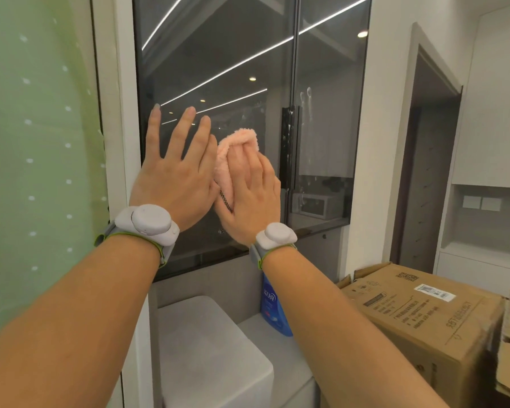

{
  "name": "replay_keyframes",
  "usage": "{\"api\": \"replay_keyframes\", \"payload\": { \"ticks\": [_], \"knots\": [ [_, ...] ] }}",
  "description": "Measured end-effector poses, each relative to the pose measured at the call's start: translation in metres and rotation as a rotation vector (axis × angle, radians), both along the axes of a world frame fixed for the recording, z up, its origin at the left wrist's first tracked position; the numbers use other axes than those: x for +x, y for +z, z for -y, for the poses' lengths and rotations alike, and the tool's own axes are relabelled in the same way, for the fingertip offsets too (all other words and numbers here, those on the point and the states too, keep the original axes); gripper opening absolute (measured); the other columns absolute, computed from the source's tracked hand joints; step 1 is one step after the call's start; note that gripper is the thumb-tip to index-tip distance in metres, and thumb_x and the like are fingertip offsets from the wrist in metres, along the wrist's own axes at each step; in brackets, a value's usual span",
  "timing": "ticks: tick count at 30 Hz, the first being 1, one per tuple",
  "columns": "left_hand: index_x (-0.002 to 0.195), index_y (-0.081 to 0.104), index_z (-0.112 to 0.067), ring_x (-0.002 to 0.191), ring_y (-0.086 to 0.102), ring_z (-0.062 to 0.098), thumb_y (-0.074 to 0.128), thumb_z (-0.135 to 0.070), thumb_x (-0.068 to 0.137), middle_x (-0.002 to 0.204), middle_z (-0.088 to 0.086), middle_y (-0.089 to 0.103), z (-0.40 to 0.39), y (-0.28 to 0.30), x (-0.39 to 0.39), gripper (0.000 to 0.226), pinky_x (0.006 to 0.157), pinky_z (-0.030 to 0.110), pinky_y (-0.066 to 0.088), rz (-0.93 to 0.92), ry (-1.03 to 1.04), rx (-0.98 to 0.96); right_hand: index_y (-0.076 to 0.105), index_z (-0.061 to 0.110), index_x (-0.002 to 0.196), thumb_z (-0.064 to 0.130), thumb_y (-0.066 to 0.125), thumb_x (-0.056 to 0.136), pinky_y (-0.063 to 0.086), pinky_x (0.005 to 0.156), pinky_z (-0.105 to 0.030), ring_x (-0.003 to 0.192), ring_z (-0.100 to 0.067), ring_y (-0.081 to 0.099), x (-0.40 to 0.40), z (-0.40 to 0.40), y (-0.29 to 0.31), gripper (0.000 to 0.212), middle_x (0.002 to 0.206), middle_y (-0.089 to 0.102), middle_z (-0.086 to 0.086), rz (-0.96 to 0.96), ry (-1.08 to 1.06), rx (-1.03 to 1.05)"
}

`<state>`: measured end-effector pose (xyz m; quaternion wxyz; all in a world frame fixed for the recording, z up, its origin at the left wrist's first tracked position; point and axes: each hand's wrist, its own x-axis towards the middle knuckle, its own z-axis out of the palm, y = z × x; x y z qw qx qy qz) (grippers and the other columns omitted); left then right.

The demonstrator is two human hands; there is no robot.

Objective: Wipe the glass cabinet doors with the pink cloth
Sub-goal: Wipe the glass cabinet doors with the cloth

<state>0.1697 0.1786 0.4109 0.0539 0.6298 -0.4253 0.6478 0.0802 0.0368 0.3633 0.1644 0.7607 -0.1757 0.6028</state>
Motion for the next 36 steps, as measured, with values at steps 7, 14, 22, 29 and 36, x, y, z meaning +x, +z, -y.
{"api": "replay_keyframes", "payload": {
  "ticks": [7,14,22,29,36],
  "knots": [
    [0.161,0.028,0.000,0.159,0.019,0.044,0.027,-0.035,0.106,0.167,0.022,0.032,0.005,-0.002,0.004,0.065,0.125,0.073,0.006,0.018,-0.056,-0.053,0.024,-0.004,0.159,0.038,0.040,0.102,0.016,0.130,-0.050,0.160,-0.037,0.015,0.006,0.004,0.057,0.073,0.170,0.019,-0.023,0.007,0.019,-0.046],
    [0.160,0.032,-0.003,0.159,0.016,0.046,0.029,-0.039,0.103,0.167,0.024,0.030,0.007,-0.003,0.008,0.067,0.123,0.074,0.007,0.061,0.000,-0.041,0.016,-0.003,0.161,0.033,0.047,0.101,0.015,0.130,-0.049,0.162,-0.030,0.009,0.006,0.006,0.097,0.077,0.172,0.014,-0.017,0.162,0.151,0.163],
    [0.158,0.036,-0.004,0.160,0.014,0.046,0.032,-0.042,0.102,0.168,0.023,0.027,0.006,-0.002,0.005,0.068,0.123,0.074,0.008,0.041,0.017,-0.012,0.015,0.006,0.163,0.028,0.058,0.097,0.009,0.132,-0.044,0.162,-0.025,0.005,0.009,-0.009,0.063,0.081,0.173,0.010,-0.013,0.281,0.271,0.452],
    [0.158,0.037,-0.003,0.159,0.015,0.047,0.027,-0.038,0.103,0.168,0.024,0.028,0.006,-0.003,0.005,0.066,0.122,0.075,0.008,0.056,0.018,-0.022,0.012,-0.001,0.161,0.022,0.043,0.093,0.008,0.132,-0.044,0.161,-0.030,0.010,0.004,-0.008,0.100,0.079,0.172,0.011,-0.018,0.158,0.278,0.284],
    [0.157,0.037,-0.002,0.158,0.016,0.048,0.029,-0.037,0.102,0.166,0.025,0.030,0.008,-0.003,0.006,0.065,0.122,0.076,0.010,0.071,-0.001,-0.030,0.029,0.003,0.158,0.020,0.050,0.095,0.023,0.128,-0.042,0.156,-0.032,0.026,0.007,0.000,0.125,0.068,0.166,0.028,-0.015,0.334,0.246,0.340]
  ]
}}
